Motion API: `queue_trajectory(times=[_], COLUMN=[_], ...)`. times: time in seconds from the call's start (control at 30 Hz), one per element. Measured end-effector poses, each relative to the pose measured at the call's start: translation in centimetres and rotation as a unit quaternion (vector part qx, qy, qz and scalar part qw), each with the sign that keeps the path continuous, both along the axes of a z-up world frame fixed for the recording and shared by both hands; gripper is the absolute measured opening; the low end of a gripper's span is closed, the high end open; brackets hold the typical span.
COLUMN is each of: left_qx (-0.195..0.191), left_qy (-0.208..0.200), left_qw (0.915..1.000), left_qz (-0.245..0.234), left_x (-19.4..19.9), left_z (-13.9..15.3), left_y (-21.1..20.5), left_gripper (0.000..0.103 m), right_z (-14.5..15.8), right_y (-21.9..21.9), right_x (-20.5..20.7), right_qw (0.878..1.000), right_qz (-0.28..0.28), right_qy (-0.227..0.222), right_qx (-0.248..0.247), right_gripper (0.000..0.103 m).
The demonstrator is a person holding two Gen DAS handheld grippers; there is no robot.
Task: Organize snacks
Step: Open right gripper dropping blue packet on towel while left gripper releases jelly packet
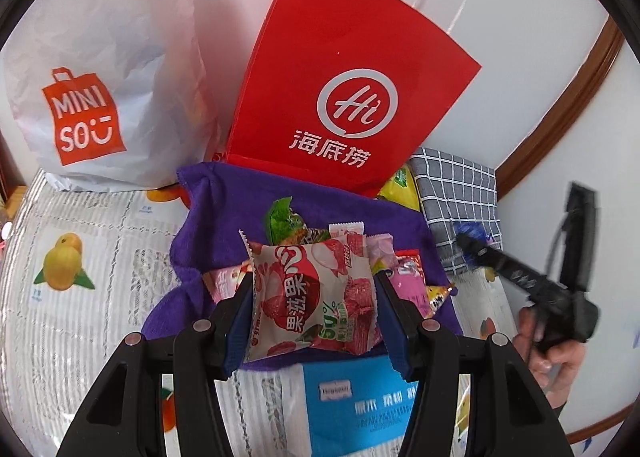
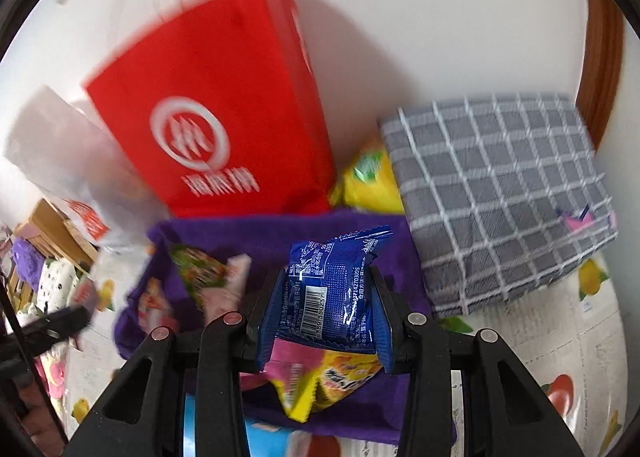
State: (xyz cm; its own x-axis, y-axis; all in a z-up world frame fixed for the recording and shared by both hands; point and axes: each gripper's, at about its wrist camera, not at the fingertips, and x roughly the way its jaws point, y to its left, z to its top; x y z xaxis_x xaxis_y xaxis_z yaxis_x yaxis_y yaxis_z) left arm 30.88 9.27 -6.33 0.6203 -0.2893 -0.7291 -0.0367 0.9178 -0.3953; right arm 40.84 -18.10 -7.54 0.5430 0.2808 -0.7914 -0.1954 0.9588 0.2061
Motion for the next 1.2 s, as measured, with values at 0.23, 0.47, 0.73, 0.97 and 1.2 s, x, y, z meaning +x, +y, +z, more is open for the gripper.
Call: queue_trajectory(times=[0.23,0.47,0.73,0.97,1.2], left_qx=[-0.002,-0.006,-0.014,-0.027,-0.018], left_qy=[0.021,0.039,0.043,0.05,0.059], left_qw=[0.9997,0.9989,0.9986,0.998,0.9974], left_qz=[-0.009,-0.026,-0.027,-0.027,-0.037], left_x=[3.0,5.1,6.4,7.2,7.7], left_z=[-2.3,-4.4,-5.3,-5.7,-6.2], left_y=[-1.1,-2.7,-3.1,-2.9,-3.9], left_gripper=[0.054,0.054,0.054,0.056,0.059], right_z=[-3.0,-4.3,-5.2,-5.0,-3.3], right_y=[0.5,0.9,1.0,1.5,1.2], right_x=[1.4,1.9,2.4,2.5,1.6], right_qw=[0.999,0.998,0.997,0.997,0.998], right_qz=[0.012,0.018,0.02,0.037,0.045], right_qy=[0.037,0.054,0.069,0.069,0.045], right_qx=[-0.022,-0.023,-0.014,-0.008,0.007], right_gripper=[0.04,0.04,0.042,0.053,0.058])
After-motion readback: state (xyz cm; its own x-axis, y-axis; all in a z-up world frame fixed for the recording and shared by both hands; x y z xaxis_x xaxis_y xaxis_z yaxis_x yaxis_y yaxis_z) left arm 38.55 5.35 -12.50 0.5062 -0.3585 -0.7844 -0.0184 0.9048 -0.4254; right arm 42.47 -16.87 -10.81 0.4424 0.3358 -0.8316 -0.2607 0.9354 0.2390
